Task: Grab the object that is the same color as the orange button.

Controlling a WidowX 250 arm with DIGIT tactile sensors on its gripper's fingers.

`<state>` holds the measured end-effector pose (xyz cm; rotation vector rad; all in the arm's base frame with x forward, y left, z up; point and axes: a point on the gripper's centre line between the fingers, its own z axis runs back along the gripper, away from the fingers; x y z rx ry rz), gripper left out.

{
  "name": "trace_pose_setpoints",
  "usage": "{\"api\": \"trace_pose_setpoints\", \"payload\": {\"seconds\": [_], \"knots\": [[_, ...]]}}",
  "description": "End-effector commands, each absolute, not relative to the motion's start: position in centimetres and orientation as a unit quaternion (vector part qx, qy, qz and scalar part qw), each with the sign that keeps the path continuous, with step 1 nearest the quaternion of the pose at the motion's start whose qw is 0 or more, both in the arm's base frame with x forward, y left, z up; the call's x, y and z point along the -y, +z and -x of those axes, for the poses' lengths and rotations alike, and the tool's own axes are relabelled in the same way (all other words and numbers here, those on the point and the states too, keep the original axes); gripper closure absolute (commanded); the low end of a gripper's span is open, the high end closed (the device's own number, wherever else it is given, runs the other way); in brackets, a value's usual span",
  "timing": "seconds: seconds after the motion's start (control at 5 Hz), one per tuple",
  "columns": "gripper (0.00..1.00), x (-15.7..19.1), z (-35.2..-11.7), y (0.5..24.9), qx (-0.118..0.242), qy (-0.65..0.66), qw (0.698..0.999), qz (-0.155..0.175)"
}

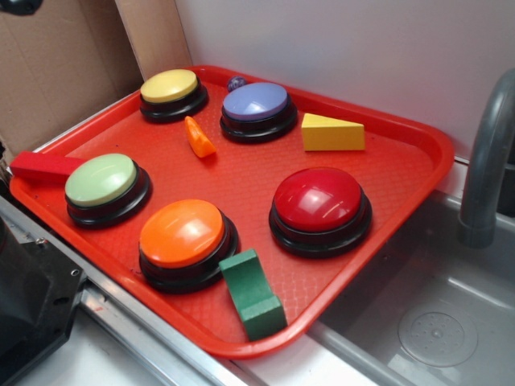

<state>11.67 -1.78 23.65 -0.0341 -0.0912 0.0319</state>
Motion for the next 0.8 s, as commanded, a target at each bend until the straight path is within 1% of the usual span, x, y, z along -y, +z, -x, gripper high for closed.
{"api": "trace_pose_setpoints", "payload": {"seconds": [0.0, 0.2, 0.4, 0.6], "knots": [[0.00, 1.8, -11.7, 23.6, 0.046, 0.016, 0.999, 0.017], [0.00, 1.2, -12.7, 22.5, 0.064, 0.126, 0.990, 0.027], [0.00, 0.2, -14.5, 20.8, 0.071, 0.212, 0.974, 0.031], [0.00, -0.8, -17.1, 18.0, 0.098, 0.331, 0.938, 0.027]]}}
